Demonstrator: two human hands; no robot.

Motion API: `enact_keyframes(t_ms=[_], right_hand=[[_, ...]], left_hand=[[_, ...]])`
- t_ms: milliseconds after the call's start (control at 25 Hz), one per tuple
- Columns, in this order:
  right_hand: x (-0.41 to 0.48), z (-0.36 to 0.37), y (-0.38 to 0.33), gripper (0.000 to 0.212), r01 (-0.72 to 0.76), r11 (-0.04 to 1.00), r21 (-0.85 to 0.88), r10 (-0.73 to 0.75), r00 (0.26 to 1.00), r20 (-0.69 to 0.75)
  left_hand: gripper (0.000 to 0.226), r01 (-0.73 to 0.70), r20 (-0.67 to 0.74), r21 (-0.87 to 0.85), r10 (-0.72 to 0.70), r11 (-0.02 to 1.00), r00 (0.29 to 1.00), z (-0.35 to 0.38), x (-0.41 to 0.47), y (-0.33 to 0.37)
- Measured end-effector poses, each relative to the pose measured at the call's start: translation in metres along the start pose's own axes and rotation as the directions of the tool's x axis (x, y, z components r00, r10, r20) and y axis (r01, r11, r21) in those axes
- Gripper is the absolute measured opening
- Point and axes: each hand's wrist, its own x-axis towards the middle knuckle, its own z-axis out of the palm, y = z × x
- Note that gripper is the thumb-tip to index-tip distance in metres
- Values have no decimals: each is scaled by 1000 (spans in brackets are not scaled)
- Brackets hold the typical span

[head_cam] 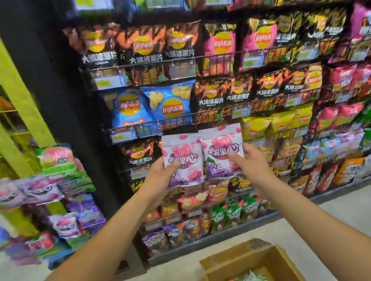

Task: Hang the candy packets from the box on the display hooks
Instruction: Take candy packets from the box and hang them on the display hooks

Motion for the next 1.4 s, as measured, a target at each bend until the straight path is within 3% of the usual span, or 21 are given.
enact_keyframes(t_ms=[160,320,560,800,880,1040,1160,1400], right_hand=[[-7,50,-12,24,8,999,34,-12,996,93],[-13,107,-28,12,31,998,61,-43,977,207],[-29,197,-53,5,41,996,77,-63,949,310],[-37,296,-57,15,-8,996,88,-26,926,377],[-37,334,-58,14,-22,996,87,-13,922,387],[-31,411,-61,18,-61,994,95,24,936,352],[-20,462,-58,17,-85,992,88,52,942,332],[7,552,-49,42,-128,989,70,110,969,221]], left_hand=[[26,-19,-177,-28,14,999,984,-53,-48,-5],[26,-39,-335,-56,18,998,942,-110,-96,-5],[31,-61,-497,-34,37,998,867,-186,-154,-6],[30,-82,-619,-41,39,996,784,-276,-186,-18],[41,-63,-632,-20,37,998,774,-313,-186,-24],[17,-45,-606,24,50,999,794,-383,-177,-23],[13,-29,-582,29,40,999,812,-428,-167,-22],[12,-14,-562,22,24,1000,827,-514,-149,-31]])
